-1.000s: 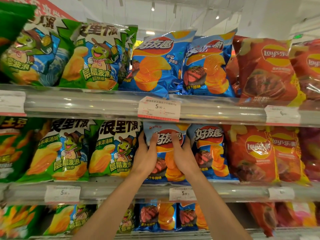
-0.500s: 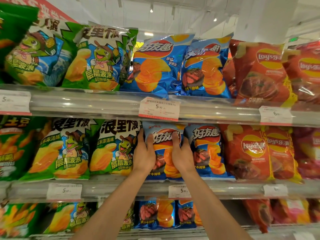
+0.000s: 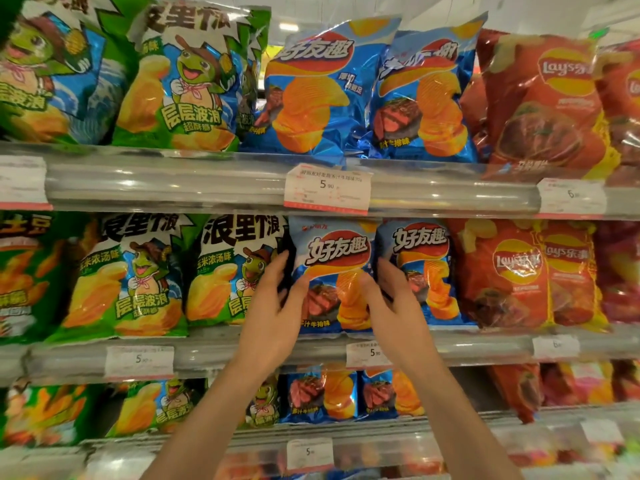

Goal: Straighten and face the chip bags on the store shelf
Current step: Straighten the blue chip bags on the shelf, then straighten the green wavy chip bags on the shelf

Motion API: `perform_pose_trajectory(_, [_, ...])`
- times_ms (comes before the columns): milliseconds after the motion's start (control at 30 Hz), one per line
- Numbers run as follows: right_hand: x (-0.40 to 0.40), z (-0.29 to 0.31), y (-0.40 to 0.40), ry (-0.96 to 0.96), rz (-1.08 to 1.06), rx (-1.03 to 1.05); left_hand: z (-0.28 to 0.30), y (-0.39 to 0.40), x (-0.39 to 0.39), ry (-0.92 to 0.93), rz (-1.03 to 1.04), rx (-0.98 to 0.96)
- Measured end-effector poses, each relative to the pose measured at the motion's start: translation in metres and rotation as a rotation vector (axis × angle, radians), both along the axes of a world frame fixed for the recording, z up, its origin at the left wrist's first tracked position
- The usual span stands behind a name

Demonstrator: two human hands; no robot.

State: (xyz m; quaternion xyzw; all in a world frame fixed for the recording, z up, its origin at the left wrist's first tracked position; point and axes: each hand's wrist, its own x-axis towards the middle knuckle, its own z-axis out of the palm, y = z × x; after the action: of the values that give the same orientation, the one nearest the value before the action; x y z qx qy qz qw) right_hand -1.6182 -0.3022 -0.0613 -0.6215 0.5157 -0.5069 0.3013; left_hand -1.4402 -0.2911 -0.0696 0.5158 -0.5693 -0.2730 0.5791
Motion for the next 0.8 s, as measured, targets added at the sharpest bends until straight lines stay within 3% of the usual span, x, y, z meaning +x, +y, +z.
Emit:
perform_pose_trajectory(200, [-0.038, -0.022, 0.043, 0.336, 0.112, -0.008, -0.014, 0.060, 0.023, -0.315, 0.080, 0.036])
perform_pose_trajectory(333, [-0.048, -0.045, 0.057, 0.423, 0.191, 0.037, -0.032, 0.088, 0.035, -0.468, 0.066, 0.155])
perform_pose_trajectory(533, [-0.048, -0.070, 0.065, 0.466, 0.246, 0.134, -0.052, 0.105, 0.044, -0.408, 0.029, 0.286])
perform_pose_trajectory(800, [-0.006, -0.060, 0.079, 0.509, 0.095, 0.149, -0.051, 0.098, 0.088, -0.265, -0.057, 0.288])
